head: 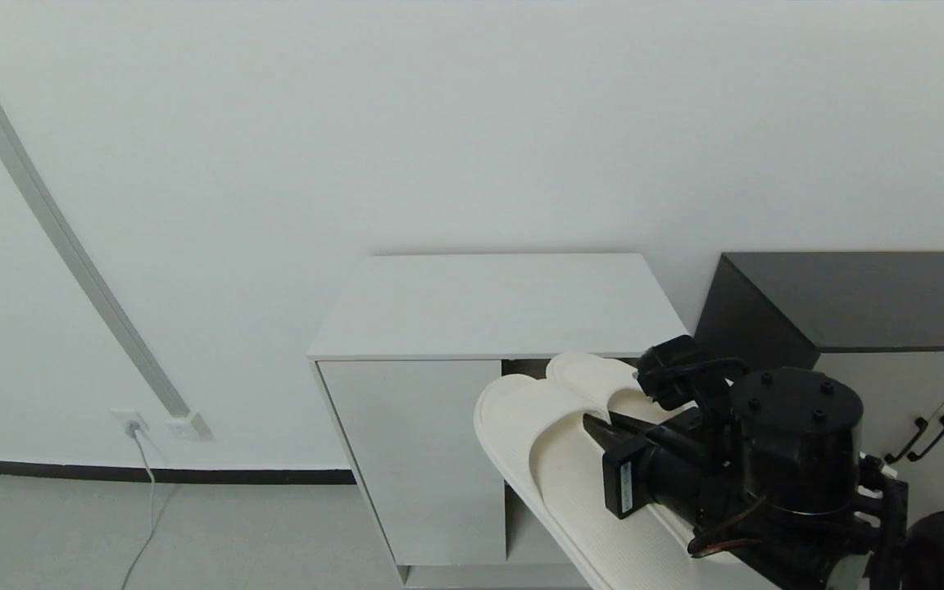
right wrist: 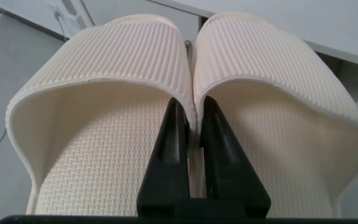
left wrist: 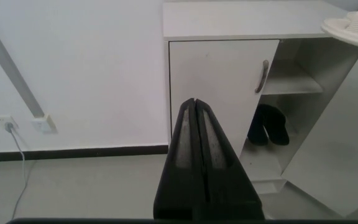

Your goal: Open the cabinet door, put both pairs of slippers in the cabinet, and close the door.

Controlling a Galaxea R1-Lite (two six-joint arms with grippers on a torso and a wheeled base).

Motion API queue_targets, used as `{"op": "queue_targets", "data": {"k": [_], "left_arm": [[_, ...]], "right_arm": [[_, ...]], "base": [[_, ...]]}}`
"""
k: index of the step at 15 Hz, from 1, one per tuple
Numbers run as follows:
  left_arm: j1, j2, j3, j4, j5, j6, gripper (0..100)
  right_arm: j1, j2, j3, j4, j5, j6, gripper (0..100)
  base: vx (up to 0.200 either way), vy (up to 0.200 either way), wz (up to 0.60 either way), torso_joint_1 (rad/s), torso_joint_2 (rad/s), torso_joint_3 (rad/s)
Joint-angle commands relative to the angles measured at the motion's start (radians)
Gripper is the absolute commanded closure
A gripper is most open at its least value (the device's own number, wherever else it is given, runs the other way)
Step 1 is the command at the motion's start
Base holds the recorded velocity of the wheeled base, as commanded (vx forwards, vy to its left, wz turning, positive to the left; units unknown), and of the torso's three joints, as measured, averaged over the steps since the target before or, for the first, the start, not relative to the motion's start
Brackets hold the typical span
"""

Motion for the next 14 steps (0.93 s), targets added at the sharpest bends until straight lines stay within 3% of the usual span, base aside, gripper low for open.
{"op": "queue_targets", "data": {"k": [1, 6, 14], "left_arm": [[0.000, 0.000, 0.000, -0.001, 0.000, 0.000, 100], [0.000, 0.000, 0.000, -0.001, 0.000, 0.000, 100], [0.000, 0.000, 0.000, 0.001, 0.000, 0.000, 100]], "right_arm": [[0.000, 0.009, 0.001, 0.000, 0.000, 0.000, 100], [0.000, 0.009, 0.004, 0.000, 0.000, 0.000, 100], [0.001, 0.006, 0.012, 0.000, 0.000, -0.002, 100]], "base": [[0.000, 0.000, 0.00, 0.000, 0.00, 0.000], [0.000, 0.000, 0.00, -0.020, 0.04, 0.024], [0.000, 0.000, 0.00, -0.165, 0.37, 0.215]]}}
